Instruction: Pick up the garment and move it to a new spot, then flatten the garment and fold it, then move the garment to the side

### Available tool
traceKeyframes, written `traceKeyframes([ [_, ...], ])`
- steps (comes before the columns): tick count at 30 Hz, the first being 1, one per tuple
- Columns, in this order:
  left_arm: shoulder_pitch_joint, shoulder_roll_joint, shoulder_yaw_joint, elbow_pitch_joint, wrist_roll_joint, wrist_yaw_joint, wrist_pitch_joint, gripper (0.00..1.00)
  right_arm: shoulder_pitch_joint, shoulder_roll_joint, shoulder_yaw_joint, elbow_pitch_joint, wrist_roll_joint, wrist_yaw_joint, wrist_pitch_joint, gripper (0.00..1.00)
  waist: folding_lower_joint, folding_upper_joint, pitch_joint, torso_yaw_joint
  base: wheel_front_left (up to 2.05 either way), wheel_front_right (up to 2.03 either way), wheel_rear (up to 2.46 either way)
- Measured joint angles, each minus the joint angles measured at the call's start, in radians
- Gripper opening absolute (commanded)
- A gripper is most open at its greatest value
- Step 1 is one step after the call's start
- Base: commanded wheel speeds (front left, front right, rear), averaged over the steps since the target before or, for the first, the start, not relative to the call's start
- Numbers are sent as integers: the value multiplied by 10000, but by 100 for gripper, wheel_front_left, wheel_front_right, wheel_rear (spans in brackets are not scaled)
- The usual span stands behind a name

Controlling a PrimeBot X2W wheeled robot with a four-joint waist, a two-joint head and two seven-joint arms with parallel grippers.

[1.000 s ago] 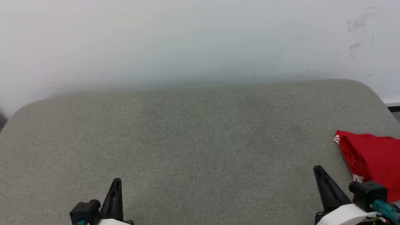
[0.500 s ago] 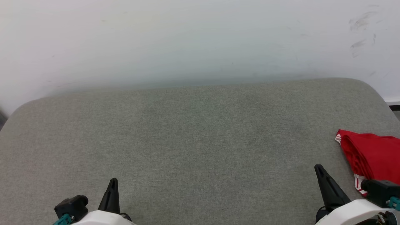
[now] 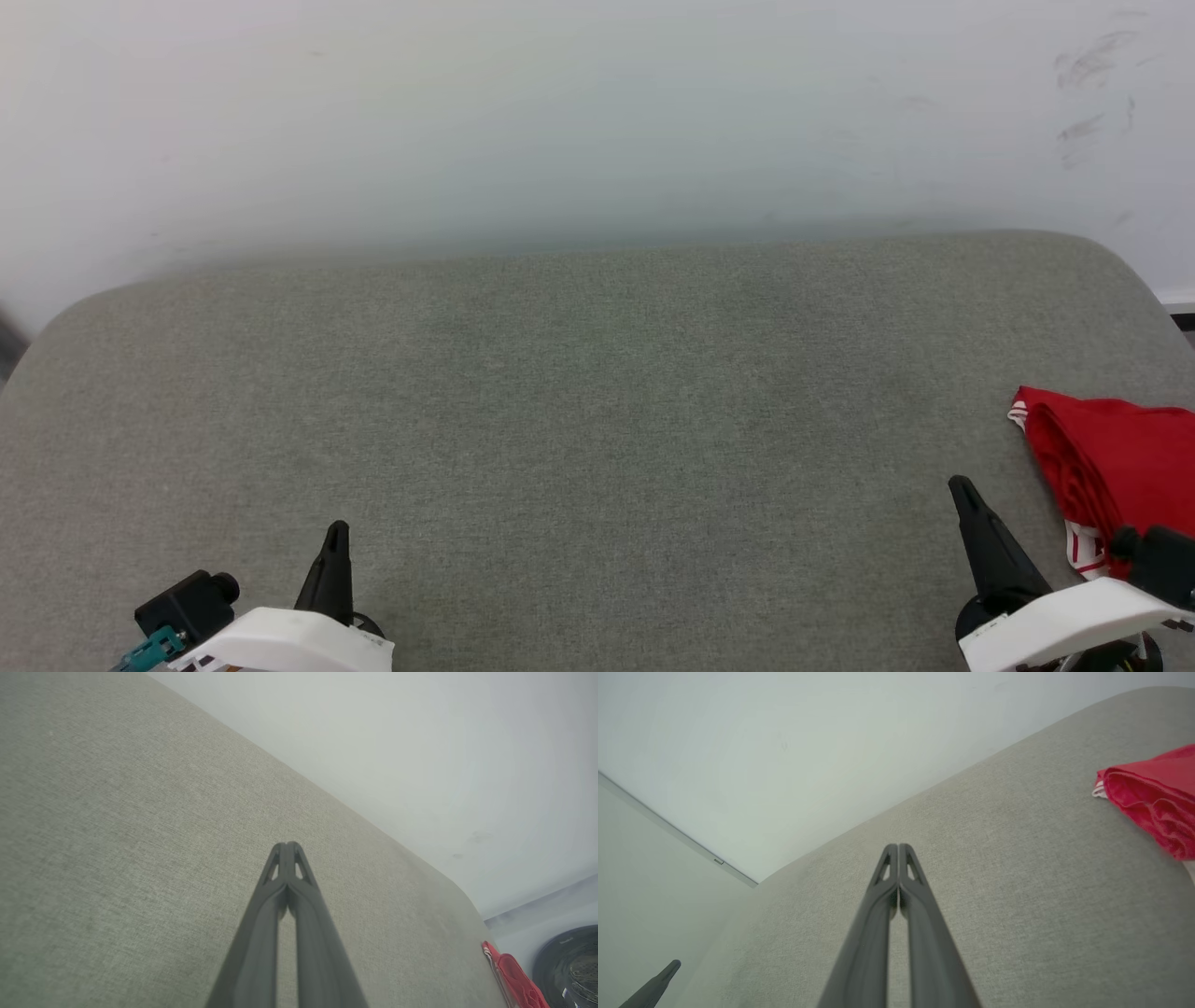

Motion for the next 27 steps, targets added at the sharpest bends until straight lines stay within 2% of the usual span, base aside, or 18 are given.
traceKeyframes([
  [27,-481,-499,922,219,-2819,-773,867,0,-691,73,-291,742,3601,0,98,0,1,0,144,154,0,0,0],
])
